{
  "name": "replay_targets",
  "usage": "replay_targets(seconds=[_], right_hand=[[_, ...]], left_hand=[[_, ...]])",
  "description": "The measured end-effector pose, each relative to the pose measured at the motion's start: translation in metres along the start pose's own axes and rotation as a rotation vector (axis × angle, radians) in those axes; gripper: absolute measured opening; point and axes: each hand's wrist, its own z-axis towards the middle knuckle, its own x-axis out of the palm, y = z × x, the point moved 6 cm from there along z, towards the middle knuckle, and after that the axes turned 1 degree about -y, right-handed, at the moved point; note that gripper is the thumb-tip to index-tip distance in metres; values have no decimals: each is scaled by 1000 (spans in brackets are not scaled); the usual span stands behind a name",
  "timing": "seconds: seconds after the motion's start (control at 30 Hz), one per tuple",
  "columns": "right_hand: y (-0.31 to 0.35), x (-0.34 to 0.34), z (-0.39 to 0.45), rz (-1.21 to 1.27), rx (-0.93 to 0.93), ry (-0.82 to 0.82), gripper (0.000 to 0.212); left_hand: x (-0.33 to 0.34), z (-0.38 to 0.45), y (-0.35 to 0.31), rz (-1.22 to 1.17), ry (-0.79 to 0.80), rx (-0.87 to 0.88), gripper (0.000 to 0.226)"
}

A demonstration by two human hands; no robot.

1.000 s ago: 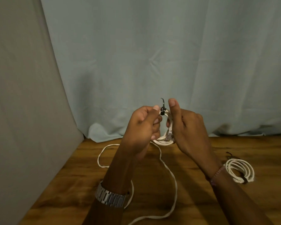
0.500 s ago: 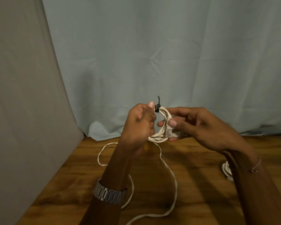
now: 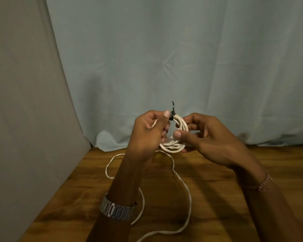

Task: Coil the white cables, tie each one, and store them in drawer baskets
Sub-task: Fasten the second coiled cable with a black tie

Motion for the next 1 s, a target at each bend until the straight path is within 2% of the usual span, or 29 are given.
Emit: replay_targets(seconds=[0.23,0.33,0.5,0.6,0.7,0.77,0.83,0.93,1.0], right_hand=[[1,0,1,15,32,-57,16],[0,-2,0,44,60,-25,17],[5,-7,-2,60,26,1,33],[3,-14,-1,114,21,-81,56],[-1,-20,1,181,13,-177,66],[-2,-21,1,277,15,-216,63],[-1,-21,1,332,3,-241,50],[-1,-21,1,362,-27,-259,25],[-1,-20,2,346,-35,-258,21]], left_hand=[[-5,2,2,-102,74,-46,23],[-6,2,2,-119,102,-79,23],[-13,3,3,-85,157,-114,24],[-13,2,5,-65,187,-134,32],[-14,2,9,-88,159,-172,44],[-13,4,11,-179,156,-220,40],[-10,3,10,-282,156,-273,38],[-15,5,13,-323,92,-307,69],[-19,7,12,-269,129,-247,86]])
